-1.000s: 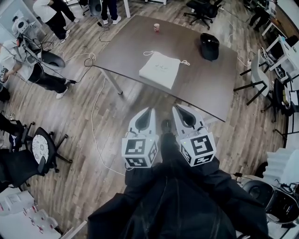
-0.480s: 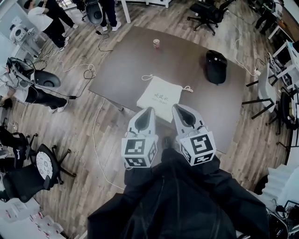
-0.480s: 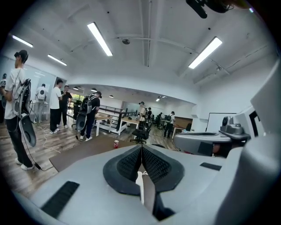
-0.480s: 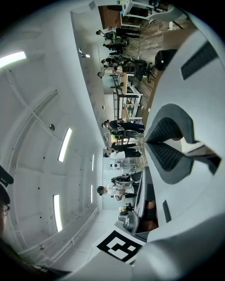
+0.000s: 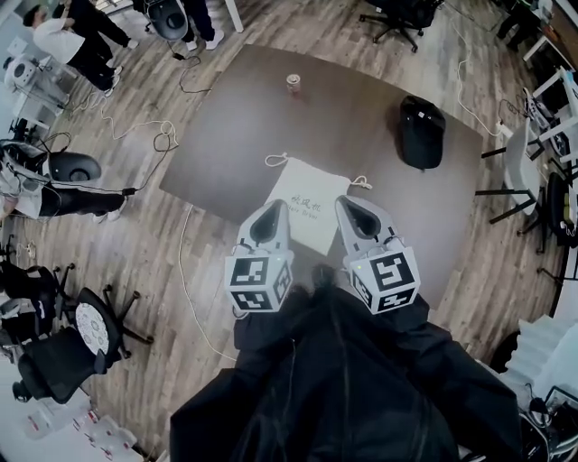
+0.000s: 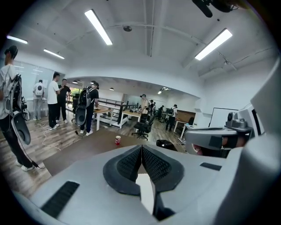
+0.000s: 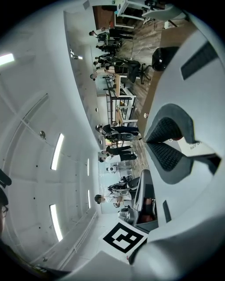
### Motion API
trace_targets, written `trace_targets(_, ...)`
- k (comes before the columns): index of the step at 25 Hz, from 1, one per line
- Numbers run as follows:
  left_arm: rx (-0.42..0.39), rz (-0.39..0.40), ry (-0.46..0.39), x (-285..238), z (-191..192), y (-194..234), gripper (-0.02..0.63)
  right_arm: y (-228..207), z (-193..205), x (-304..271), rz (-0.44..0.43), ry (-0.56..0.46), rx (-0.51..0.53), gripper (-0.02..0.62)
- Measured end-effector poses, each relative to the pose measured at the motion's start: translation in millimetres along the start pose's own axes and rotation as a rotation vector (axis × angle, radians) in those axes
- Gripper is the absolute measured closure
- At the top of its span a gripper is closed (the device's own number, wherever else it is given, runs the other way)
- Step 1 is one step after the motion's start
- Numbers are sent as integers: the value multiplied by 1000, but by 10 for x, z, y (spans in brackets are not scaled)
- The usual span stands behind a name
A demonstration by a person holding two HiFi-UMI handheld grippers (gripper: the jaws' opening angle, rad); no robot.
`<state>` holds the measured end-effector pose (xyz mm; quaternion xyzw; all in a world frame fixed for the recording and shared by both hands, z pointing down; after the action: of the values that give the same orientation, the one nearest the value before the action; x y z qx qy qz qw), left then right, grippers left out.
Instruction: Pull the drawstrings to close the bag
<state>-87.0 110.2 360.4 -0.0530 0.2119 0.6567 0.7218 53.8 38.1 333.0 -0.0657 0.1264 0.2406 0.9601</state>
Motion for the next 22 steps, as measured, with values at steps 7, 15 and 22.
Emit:
trace_targets(7, -34, 48, 91, -427, 171, 265, 572, -288, 200, -163, 35, 64, -17, 572)
trace_targets(15, -119, 143, 245, -1257, 473, 858, 572, -759, 755, -608, 106, 235, -50, 572)
trace_targets(22, -211, 227, 393, -1924, 771, 1312, 572, -1172, 1183, -954, 165, 380, -75, 572)
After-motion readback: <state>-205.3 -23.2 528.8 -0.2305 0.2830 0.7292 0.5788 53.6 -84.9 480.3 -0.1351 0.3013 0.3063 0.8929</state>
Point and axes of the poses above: the fingertips, and each gripper's own axes: x backward along the fingers, y to its left, z out of its underside, the point moved 6 cm from there along x, backward along the fingers
